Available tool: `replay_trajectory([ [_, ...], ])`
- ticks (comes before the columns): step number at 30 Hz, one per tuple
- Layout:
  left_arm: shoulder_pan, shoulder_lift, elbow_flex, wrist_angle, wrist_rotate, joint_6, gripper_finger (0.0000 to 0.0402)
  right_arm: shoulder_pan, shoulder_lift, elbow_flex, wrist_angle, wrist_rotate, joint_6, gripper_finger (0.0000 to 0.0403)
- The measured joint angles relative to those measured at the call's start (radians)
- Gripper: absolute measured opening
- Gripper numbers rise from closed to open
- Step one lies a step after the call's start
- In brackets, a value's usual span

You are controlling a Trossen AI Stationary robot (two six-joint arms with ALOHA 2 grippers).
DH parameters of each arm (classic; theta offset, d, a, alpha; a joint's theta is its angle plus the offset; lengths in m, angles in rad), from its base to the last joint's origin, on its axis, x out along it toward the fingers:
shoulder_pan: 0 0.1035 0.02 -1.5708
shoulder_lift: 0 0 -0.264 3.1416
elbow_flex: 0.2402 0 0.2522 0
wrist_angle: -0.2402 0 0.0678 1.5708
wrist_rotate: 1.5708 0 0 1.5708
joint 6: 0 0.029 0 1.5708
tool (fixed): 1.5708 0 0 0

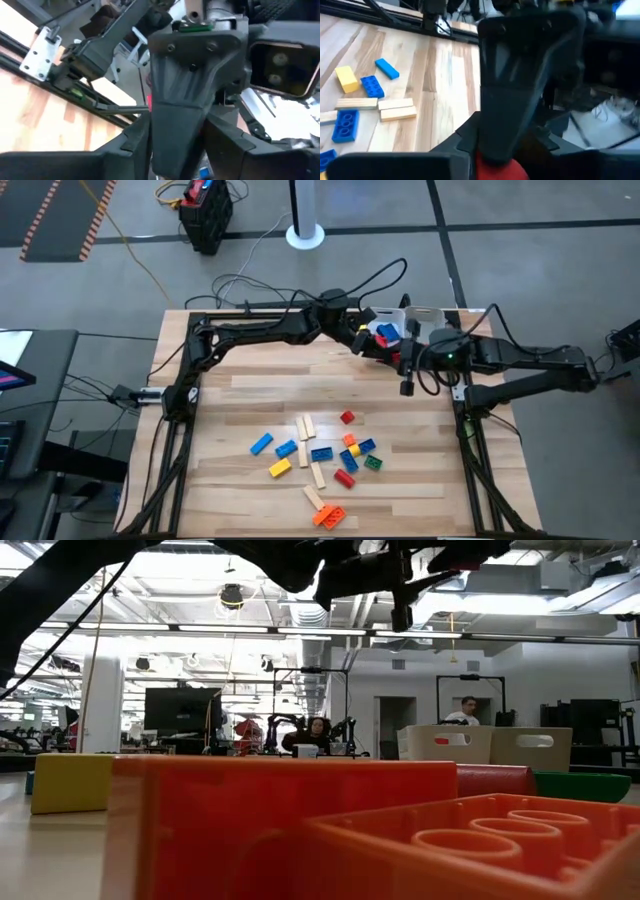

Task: Sort blocks by size
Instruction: Put the small red semi circular wooden block into the gray bin

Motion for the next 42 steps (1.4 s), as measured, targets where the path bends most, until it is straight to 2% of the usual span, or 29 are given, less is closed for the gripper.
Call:
replay_trajectory([
  [4,0.023,0.0,-0.001,-0.009,-0.006,0.0,0.0198,-0.034,-0.009,0.002,-0.075,0.001,0.075,0.0095],
  [7,0.047,0.0,-0.001,-0.016,-0.002,0.028,0.0213,-0.051,-0.014,0.002,-0.114,0.004,0.128,0.0095],
  [12,0.089,-0.003,0.001,-0.051,0.017,0.071,0.0217,-0.083,-0.027,-0.002,-0.175,0.004,0.191,0.0095],
  [16,0.107,-0.001,0.001,-0.181,0.006,0.146,0.0217,-0.113,-0.032,0.0,-0.242,0.004,0.26,0.0098],
  [19,0.108,-0.002,0.001,-0.317,-0.06,0.241,0.0217,-0.158,-0.026,-0.001,-0.324,0.004,0.315,0.01],
  [23,0.104,-0.001,0.0,-0.503,-0.201,0.35,0.0218,-0.252,-0.002,0.0,-0.406,0.012,0.405,0.0096],
  [33,0.062,-0.062,-0.001,-0.867,-0.617,0.533,0.0218,-0.576,0.145,0.0,-0.52,0.013,0.505,0.0101],
  [38,0.027,-0.131,-0.001,-0.948,-0.707,0.639,0.0218,-0.707,0.244,0.0,-0.529,0.012,0.47,0.0103],
  [42,-0.002,-0.174,0.0,-0.979,-0.749,0.726,0.0218,-0.764,0.311,0.0,-0.509,-0.004,0.398,0.0129],
])
